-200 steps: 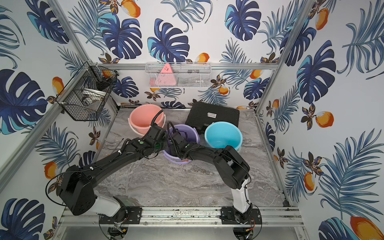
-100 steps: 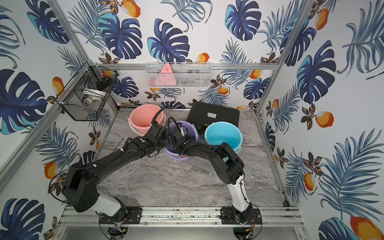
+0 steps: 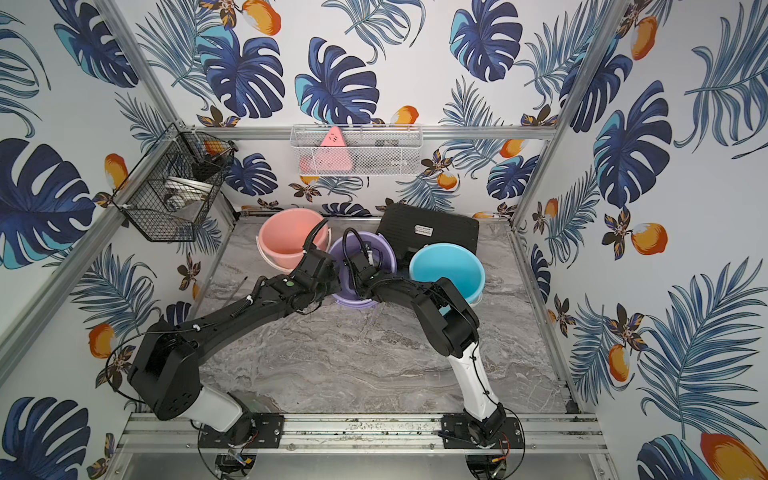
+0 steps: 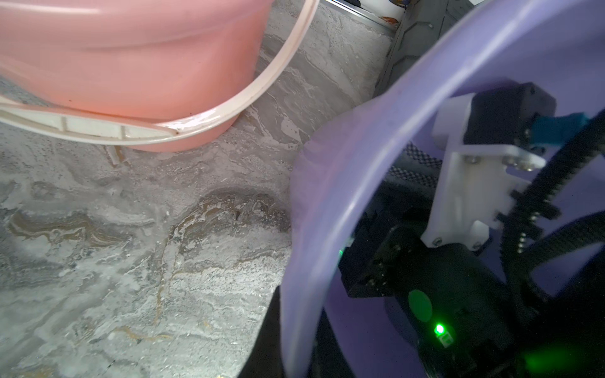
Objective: Wipe the inside of the bucket with a cloth
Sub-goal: Wipe the dirt from the inside of the bucket.
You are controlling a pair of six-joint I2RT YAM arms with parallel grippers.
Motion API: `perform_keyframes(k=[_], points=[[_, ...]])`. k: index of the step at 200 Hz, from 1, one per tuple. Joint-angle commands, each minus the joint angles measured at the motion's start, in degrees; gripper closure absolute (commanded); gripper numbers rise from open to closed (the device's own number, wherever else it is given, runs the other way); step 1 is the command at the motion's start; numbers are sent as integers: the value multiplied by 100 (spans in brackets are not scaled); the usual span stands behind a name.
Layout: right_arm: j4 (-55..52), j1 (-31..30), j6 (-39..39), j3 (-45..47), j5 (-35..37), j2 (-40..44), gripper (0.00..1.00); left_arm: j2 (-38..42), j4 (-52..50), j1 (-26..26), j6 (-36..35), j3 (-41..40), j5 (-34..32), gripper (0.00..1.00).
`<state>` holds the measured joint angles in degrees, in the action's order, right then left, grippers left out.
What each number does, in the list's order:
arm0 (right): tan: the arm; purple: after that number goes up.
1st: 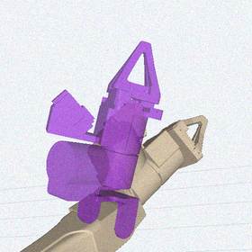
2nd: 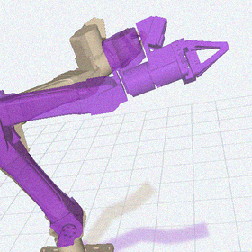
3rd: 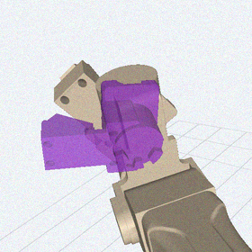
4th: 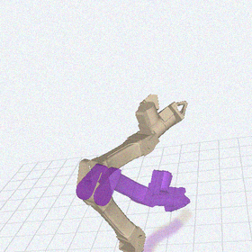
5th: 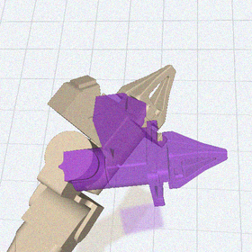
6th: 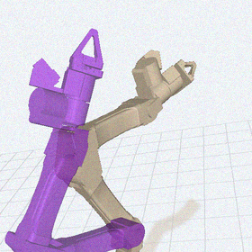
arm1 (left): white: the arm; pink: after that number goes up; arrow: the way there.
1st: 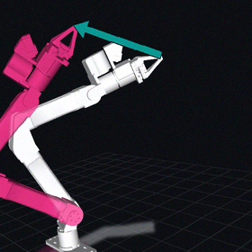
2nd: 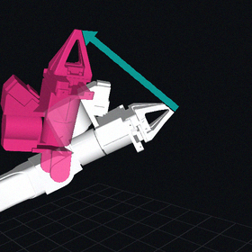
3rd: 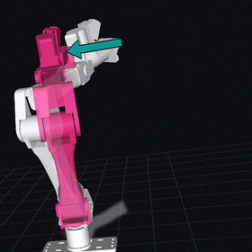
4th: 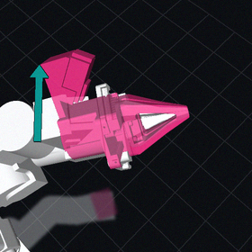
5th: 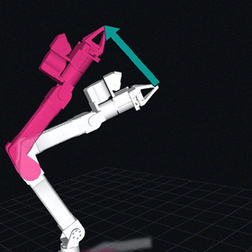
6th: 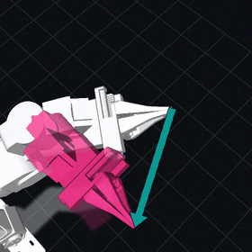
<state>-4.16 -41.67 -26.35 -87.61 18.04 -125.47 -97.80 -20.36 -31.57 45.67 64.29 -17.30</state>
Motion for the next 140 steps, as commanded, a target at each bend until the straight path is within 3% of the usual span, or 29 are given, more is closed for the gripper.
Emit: perform_keyframes(k=[1, 60, 74, 90, 119, 140], points=[[-140, 36, -74, 26, -1498, -122, 100, -97, -1482, -31, -472, 1, 467, 100], [-487, 36, 586, -275, -3990, 26, 100, -42, -1688, -37, -509, 186, 64, 100], [-985, 32, 991, -404, -4165, 123, 100, 29, -1741, -30, -464, 190, -109, 100], [-1793, -6, 1366, -641, -3638, 168, 100, 98, -1810, -31, -446, 239, -292, 100], [-2886, -19, 1451, -908, -1602, 138, 100, 218, -1914, -40, -354, 271, -590, 100], [-3075, -17, 1176, -841, -244, 203, 100, 355, -1814, -46, -308, 140, -639, 100]])
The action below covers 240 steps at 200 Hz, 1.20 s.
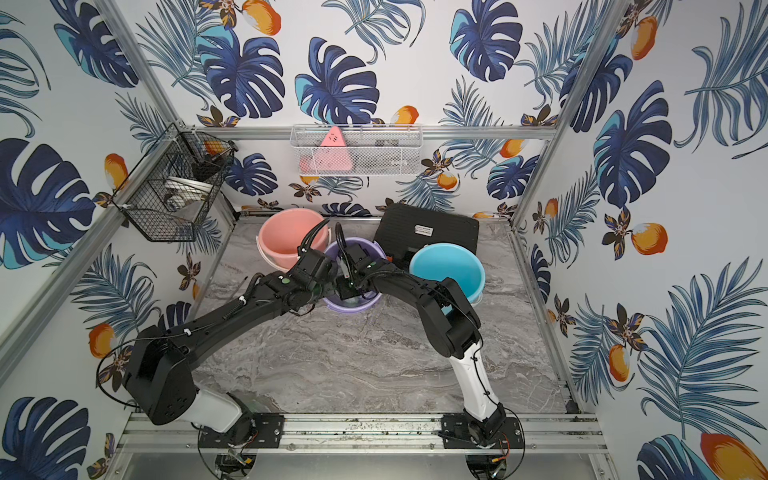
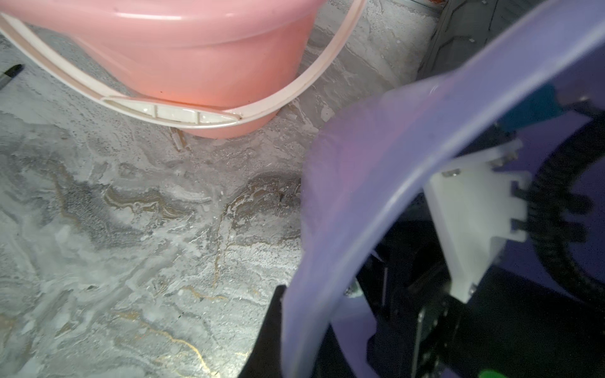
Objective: Wipe the inside of the bucket with a cloth
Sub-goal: Wipe the dirt from the inside of the bucket.
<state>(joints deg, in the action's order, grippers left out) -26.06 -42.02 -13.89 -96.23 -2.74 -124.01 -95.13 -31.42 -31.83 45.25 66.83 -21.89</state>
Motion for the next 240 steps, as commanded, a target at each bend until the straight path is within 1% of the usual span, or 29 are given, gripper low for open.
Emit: perform_keyframes(k=[1, 18, 31, 42, 53, 67, 86, 103, 123, 149, 159, 161, 172, 184, 200, 211, 240], points=[[-884, 18, -79, 27, 1876, 63, 100, 94, -704, -18, -265, -120, -187, 100], [-883, 18, -275, 55, 2650, 148, 100, 118, -708, -38, -243, -169, -225, 100], [-953, 18, -406, -46, 3066, 101, 100, 115, -712, -51, -245, -194, -254, 100], [-1302, 18, -533, -330, 3182, -64, 100, 118, -740, -68, -237, -206, -303, 100], [-1695, -4, -588, -626, 2953, -248, 100, 124, -751, -94, -242, -215, -396, 100], [-1966, -87, -533, -823, 2351, -405, 100, 132, -745, -96, -245, -240, -479, 100], [-1911, -263, -389, -816, 1080, -434, 100, 110, -704, -99, -241, -240, -518, 100], [-1591, -405, -382, -641, -85, -259, 100, 74, -736, -105, -216, -213, -569, 100], [-971, -422, -652, -249, -1465, 102, 100, 118, -753, -110, -179, -205, -614, 100], [-36, -426, -1131, 409, -2466, 672, 100, 206, -742, -111, -173, -203, -658, 100], [223, -408, -1269, 576, -2707, 768, 100, 193, -759, -109, -175, -172, -667, 100], [248, -405, -1290, 598, -2736, 908, 100, 196, -762, -112, -175, -166, -667, 100], [195, -411, -1375, 619, -2670, 1060, 100, 192, -771, -112, -179, -150, -676, 100], [-243, -420, -1327, 455, -2327, 1059, 100, 204, -761, -112, -179, -152, -665, 100], [-1136, -426, -1125, 135, -1667, 951, 100, 230, -766, -106, -170, -155, -685, 100], [-1603, -421, -1161, 44, -1112, 942, 100, 259, -783, -107, -160, -168, -711, 100], [-2396, -465, -1177, 71, 269, 1178, 100, 310, -817, -107, -160, -217, -764, 100]])
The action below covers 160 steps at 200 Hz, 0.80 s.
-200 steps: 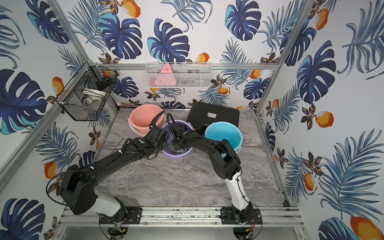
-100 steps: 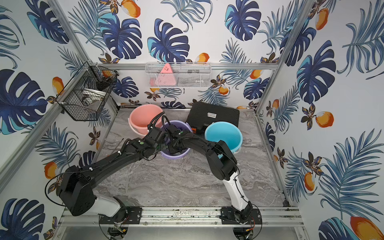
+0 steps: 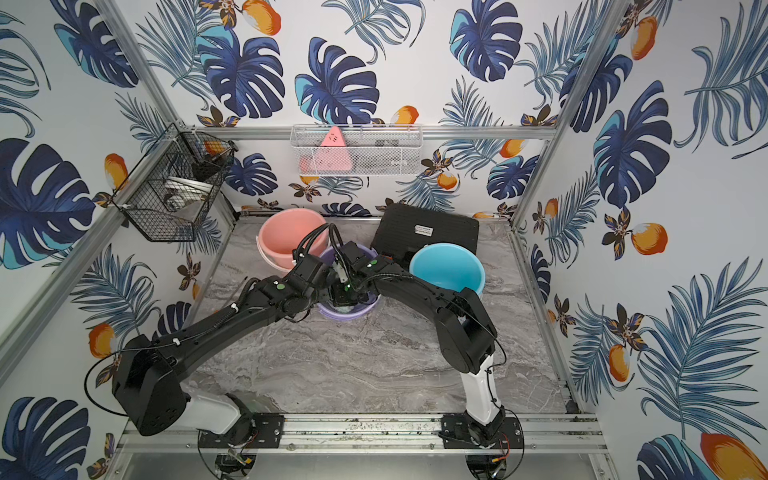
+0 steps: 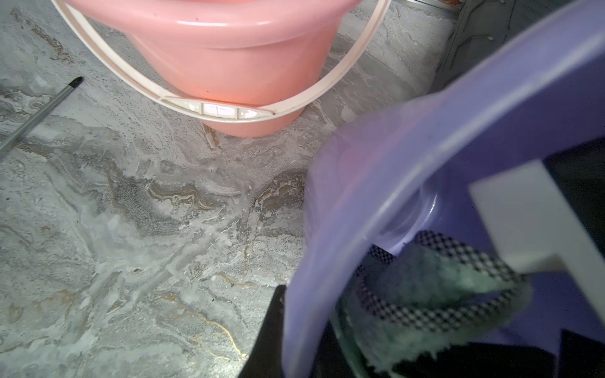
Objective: Wipe the inside of the bucket with a cloth
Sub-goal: Wipe the dirt from the inside of the bucket.
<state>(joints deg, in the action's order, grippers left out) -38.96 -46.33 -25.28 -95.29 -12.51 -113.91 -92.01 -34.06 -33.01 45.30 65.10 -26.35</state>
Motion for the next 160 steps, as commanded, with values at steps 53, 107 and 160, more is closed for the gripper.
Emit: perform_keyframes(k=[53, 107, 160], points=[[-1538, -34, 130, -154, 2976, 351, 100, 94, -547, 6, -250, -51, -100, 100], [-745, -52, 313, -516, 3801, 196, 100, 336, -584, -12, -399, -168, 198, 100], [407, -298, 467, -869, 3836, -39, 100, 491, -504, -178, -490, -334, 547, 100]])
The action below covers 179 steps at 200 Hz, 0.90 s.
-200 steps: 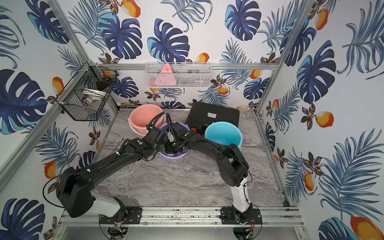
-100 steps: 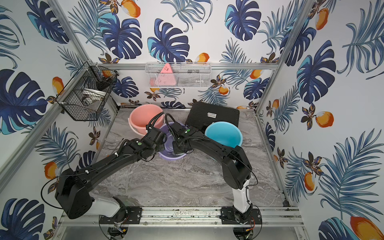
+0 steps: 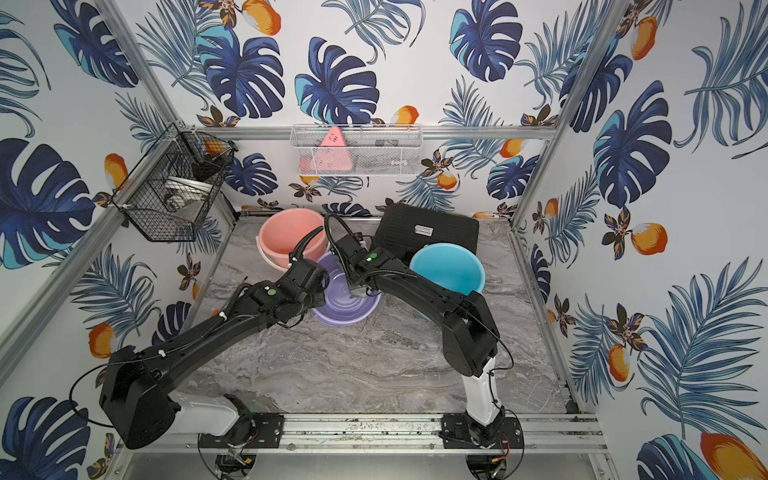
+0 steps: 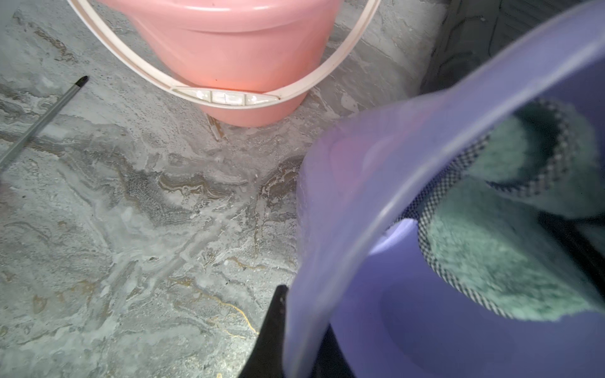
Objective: Wipe the inside of the bucket with a cloth
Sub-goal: Wipe the dirt from the inside of the bucket.
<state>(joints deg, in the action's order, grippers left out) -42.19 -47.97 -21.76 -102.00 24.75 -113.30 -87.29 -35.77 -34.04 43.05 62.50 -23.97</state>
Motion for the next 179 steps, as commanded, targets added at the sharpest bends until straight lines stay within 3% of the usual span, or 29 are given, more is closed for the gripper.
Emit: perform_keyframes(k=[1, 49, 88, 125, 179], points=[[748, -139, 125, -198, 96, -107, 100, 19, -338, -80, -263, -77, 315, 100], [2063, -398, 277, -46, -869, -20, 100, -8, -292, -185, -284, -107, 496, 100], [1603, -398, 241, -254, -1, -91, 100, -9, -366, -185, -192, -99, 377, 100], [1304, -401, 415, 252, 995, 378, 100, 51, -502, -182, 21, -72, -48, 100], [366, -412, 305, 954, 1409, 1133, 100, 146, -667, -185, 193, 87, -364, 100]])
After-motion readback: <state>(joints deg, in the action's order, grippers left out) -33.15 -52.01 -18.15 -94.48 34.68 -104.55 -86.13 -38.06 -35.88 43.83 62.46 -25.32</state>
